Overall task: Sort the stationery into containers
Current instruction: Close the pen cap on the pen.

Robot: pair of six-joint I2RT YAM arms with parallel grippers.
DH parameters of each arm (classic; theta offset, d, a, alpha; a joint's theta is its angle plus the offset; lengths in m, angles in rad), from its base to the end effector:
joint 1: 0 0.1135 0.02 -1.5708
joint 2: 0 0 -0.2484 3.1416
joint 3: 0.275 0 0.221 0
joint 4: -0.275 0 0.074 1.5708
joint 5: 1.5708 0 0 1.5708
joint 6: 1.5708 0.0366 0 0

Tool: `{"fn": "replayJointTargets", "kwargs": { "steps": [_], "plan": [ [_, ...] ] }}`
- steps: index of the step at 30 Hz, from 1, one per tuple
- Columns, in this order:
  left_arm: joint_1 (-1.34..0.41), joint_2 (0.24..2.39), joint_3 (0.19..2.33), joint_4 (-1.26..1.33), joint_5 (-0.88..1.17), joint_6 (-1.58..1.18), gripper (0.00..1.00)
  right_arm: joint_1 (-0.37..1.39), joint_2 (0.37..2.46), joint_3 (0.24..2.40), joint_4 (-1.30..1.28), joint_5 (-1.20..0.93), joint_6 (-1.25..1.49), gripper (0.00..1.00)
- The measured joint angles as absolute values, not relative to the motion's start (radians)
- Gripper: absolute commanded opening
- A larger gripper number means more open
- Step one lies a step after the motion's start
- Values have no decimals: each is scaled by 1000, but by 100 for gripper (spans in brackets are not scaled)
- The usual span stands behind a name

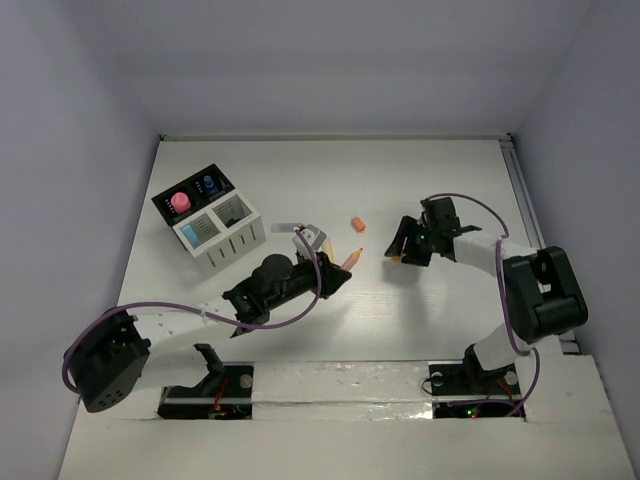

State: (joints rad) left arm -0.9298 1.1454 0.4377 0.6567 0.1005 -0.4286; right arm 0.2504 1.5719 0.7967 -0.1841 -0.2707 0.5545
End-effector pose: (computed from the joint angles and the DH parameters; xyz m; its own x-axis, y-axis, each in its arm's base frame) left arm 0.1336 -0.1853 0.2415 -0.3840 -0.1767 -0.9062 0.7672 0.4851 -0.4197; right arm 0.2659 0.0781 0.1664 -0.8784 0.2990 -0.3728 0.0882 0.8681 0.4884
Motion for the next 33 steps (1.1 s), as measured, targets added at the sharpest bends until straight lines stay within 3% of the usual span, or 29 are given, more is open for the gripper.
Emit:
{"fn": "replayJointTargets", "kwargs": {
  "steps": [2, 22, 25, 29, 33],
  "plan": [
    [-930, 1145, 438, 658, 101, -429, 0, 250, 1582, 797, -173, -269, 565, 57],
    [-930, 1145, 438, 662, 105, -429, 0, 263, 1665, 881, -164, -187, 576, 51],
    [-930, 1145, 438, 662, 105, -429, 0, 263, 1674, 888, -164, -179, 567, 41],
    [-930, 1145, 438, 662, 105, -429, 0, 262, 1678, 889, -170, -163, 558, 17],
    [-930, 1145, 438, 662, 104, -429, 0, 263, 1678, 889, -169, -158, 554, 3]
  ]
}}
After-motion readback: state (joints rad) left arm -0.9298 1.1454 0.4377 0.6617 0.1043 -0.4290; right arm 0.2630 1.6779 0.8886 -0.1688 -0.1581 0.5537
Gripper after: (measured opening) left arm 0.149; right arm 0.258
